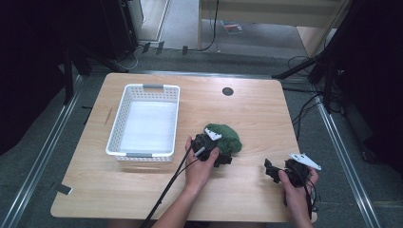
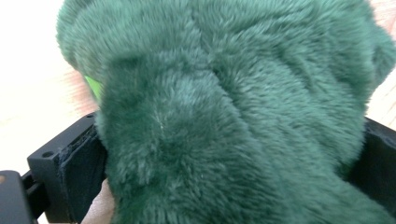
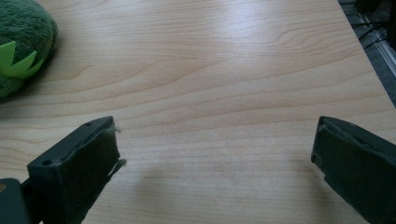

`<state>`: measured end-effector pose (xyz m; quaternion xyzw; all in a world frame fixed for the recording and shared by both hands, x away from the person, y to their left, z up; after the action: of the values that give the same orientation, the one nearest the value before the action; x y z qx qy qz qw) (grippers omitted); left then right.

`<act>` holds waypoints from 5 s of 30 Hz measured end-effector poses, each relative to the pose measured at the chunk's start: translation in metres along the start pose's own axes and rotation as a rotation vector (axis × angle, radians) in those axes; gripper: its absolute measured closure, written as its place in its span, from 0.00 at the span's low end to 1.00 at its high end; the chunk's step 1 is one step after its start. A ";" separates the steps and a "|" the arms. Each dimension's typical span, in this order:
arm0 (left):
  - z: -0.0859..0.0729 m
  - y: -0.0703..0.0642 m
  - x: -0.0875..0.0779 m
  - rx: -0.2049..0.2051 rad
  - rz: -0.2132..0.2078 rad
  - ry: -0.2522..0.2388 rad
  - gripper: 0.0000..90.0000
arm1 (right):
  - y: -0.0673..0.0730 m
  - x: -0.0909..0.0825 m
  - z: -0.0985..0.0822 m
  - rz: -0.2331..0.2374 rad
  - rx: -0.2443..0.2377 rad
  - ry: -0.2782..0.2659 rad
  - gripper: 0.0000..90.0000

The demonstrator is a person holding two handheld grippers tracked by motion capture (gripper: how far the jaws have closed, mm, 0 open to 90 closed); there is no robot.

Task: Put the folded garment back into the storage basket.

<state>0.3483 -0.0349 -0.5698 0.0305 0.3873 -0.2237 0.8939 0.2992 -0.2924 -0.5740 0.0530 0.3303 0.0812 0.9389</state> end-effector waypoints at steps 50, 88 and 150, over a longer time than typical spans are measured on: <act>0.051 0.008 -0.101 0.005 -0.048 -0.226 0.27 | 0.000 0.000 0.000 0.000 -0.003 0.004 0.01; 0.047 0.142 -0.149 -0.165 0.166 -0.297 0.27 | 0.000 0.001 0.000 -0.003 -0.005 0.003 0.01; 0.039 0.217 -0.129 -0.227 0.173 -0.146 0.02 | 0.000 0.001 0.000 -0.004 -0.003 0.005 0.01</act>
<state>0.3893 0.1992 -0.4774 -0.0539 0.3402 -0.1022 0.9332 0.2999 -0.2924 -0.5744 0.0507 0.3328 0.0800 0.9382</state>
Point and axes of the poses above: each handheld gripper's, and its own axes: x roughly forward along the jaws, z roughly out of its top, y roughly to its left, the point moved 4 cm from there along x, roughly forward along the jaws, and after that the axes turned 2 degrees about z, right-handed, at the moved point
